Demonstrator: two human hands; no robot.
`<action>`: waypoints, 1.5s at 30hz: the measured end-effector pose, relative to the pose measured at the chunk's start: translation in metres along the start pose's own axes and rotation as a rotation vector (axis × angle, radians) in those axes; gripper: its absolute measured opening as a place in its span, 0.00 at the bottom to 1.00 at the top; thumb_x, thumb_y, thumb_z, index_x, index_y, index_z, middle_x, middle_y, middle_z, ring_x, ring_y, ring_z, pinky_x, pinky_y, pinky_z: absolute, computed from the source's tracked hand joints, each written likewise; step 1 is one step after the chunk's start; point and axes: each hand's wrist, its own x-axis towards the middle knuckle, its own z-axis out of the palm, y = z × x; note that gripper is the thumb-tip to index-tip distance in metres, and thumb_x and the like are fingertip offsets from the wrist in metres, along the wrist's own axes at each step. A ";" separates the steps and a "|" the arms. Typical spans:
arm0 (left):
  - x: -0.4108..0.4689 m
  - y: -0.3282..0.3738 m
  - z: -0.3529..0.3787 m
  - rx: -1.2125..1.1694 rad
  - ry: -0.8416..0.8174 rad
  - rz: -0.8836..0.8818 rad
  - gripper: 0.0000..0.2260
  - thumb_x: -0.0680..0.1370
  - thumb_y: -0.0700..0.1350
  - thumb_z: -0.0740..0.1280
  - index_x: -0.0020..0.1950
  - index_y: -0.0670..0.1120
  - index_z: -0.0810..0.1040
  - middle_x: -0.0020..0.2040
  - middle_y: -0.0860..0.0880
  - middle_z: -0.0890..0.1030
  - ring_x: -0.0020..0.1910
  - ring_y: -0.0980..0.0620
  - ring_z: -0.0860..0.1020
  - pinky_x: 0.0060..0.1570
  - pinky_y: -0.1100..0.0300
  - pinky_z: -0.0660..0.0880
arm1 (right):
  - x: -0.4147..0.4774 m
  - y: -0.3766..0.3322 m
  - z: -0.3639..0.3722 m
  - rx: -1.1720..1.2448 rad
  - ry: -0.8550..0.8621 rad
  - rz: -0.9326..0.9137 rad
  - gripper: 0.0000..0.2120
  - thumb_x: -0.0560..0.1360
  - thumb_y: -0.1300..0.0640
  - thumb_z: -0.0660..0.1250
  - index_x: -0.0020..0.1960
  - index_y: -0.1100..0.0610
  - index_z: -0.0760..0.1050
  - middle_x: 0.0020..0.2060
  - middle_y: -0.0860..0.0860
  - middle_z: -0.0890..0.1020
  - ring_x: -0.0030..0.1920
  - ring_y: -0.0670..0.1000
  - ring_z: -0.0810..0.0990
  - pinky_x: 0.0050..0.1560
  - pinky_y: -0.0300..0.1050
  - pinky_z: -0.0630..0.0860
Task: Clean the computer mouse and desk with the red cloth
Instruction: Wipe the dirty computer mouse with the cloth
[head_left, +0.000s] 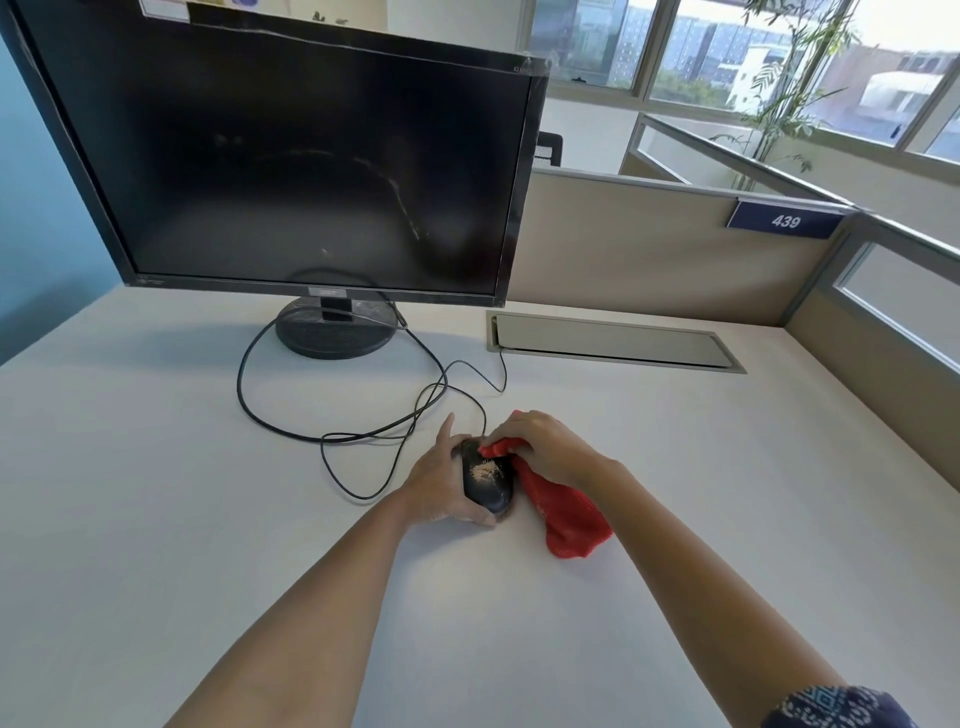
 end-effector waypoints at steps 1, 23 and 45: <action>0.000 0.000 0.000 -0.006 0.000 -0.002 0.67 0.52 0.54 0.81 0.75 0.50 0.34 0.62 0.64 0.63 0.64 0.61 0.62 0.62 0.65 0.55 | -0.003 0.000 -0.002 0.003 -0.012 -0.004 0.18 0.75 0.68 0.60 0.56 0.53 0.80 0.53 0.52 0.81 0.56 0.52 0.76 0.60 0.38 0.67; -0.009 0.012 -0.003 0.072 0.028 0.005 0.56 0.49 0.59 0.77 0.74 0.49 0.57 0.69 0.53 0.66 0.69 0.52 0.63 0.62 0.63 0.60 | -0.026 0.001 -0.013 -0.011 -0.201 0.092 0.20 0.72 0.68 0.60 0.54 0.50 0.81 0.50 0.50 0.83 0.54 0.50 0.77 0.57 0.40 0.70; -0.013 0.018 -0.005 0.118 0.028 0.042 0.57 0.46 0.64 0.71 0.73 0.49 0.60 0.69 0.53 0.66 0.68 0.52 0.64 0.66 0.59 0.62 | -0.027 -0.024 -0.014 -0.192 -0.047 0.040 0.16 0.77 0.63 0.58 0.58 0.49 0.79 0.55 0.49 0.79 0.59 0.53 0.72 0.56 0.49 0.73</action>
